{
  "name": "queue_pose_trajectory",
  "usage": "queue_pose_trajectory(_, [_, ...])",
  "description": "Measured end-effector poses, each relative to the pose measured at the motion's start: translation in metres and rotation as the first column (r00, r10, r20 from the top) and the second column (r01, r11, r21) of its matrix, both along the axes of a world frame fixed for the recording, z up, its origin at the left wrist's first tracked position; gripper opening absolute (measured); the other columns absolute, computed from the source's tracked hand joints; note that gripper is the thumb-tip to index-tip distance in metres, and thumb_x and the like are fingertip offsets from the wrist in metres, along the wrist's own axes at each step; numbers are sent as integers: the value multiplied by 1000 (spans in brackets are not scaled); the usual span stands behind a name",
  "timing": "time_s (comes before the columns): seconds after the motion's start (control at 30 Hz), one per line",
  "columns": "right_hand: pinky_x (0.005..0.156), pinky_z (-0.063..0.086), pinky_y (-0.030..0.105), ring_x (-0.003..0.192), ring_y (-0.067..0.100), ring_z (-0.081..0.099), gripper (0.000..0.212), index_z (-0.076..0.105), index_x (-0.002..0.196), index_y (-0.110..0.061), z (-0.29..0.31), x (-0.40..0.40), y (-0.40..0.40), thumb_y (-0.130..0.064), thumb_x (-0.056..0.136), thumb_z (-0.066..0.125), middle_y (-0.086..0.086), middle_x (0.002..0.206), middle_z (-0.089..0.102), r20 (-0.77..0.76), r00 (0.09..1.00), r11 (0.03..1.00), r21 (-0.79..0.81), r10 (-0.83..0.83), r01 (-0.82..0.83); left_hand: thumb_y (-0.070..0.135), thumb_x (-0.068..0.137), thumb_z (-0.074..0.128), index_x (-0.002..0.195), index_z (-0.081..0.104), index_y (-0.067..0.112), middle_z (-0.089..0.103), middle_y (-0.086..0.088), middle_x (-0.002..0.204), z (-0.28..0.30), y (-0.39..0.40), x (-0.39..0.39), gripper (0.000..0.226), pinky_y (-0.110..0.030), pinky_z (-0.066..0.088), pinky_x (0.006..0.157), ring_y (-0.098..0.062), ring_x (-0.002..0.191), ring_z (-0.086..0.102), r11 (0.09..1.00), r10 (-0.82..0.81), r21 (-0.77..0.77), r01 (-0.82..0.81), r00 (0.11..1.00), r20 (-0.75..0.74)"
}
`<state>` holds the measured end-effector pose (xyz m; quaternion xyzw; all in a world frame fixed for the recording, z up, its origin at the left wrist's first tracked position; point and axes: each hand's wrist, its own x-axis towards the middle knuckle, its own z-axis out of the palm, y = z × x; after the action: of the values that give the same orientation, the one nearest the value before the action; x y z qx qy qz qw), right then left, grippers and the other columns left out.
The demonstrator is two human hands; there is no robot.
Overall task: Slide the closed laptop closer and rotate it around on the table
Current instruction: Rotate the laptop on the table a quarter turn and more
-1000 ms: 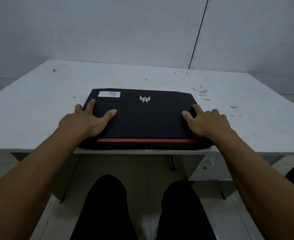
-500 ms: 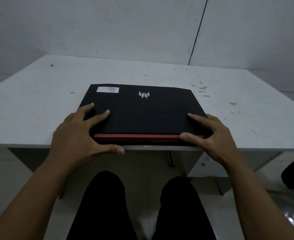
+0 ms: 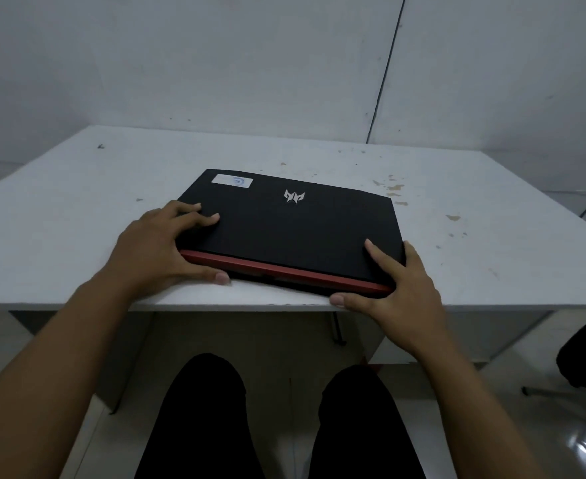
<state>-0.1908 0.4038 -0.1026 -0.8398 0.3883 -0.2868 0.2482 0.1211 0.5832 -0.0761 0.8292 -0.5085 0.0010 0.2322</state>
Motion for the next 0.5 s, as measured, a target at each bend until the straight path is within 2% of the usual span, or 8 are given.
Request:
queue_pose_trajectory(0.07, [110, 42, 43, 140, 16, 35, 113, 46, 149, -43, -2, 4, 4, -86, 48, 74, -10, 152, 30, 8, 1000, 1000, -4, -23, 23, 100, 40, 61, 142, 51, 51, 41, 18, 155, 2, -4, 7, 113, -48, 39, 107, -16, 139, 44, 1000, -20, 20, 21, 1000, -13])
queue_pose_trajectory(0.13, [109, 43, 41, 139, 16, 37, 111, 48, 146, -43, 1, 1, 0, -85, 48, 75, -11, 153, 27, -8, 1000, 999, 37, -2, 3, 104, 37, 56, 146, 46, 51, 36, 16, 161, 6, -7, 9, 121, -52, 31, 114, -19, 146, 38, 997, -2, 83, 2, 1000, -5])
queue_pose_trajectory(0.23, [106, 40, 31, 138, 18, 39, 90, 57, 134, -46, 15, -6, -18, -83, 54, 75, -13, 153, 21, 36, 997, 987, 148, 66, -70, 110, 34, 44, 154, 30, 53, 19, 15, 169, 10, -13, -13, 134, -60, 0, 122, -25, 158, 4, 981, 54, 185, -51, 998, -12])
queue_pose_trajectory(0.33, [111, 35, 35, 145, 16, 28, 75, 57, 135, -48, 25, -3, -36, -74, 67, 75, -22, 159, 11, 38, 990, 974, 176, 136, -141, 111, 45, 31, 156, 28, 51, 20, 12, 169, 3, -26, -59, 125, -60, -12, 120, -21, 158, -7, 997, 55, 60, -53, 998, -24])
queue_pose_trajectory(0.43, [112, 27, 34, 149, 12, 19, 77, 50, 142, -52, 24, 4, -38, -73, 71, 72, -21, 163, 10, -30, 979, 956, 226, 200, -189, 109, 54, 18, 156, 30, 49, 20, 7, 170, -13, -42, -85, 118, -63, -18, 116, -26, 157, -8, 990, 139, 28, -140, 990, 39])
queue_pose_trajectory(0.5, [118, 22, 43, 152, 10, 10, 81, 45, 145, -54, 22, 5, -38, -78, 71, 67, -21, 165, 9, -55, 979, 956, 232, 198, -181, 109, 53, 21, 152, 37, 50, 24, 7, 167, -20, -47, -85, 116, -62, -17, 116, -27, 157, -3, 985, 172, 6, -173, 984, 34])
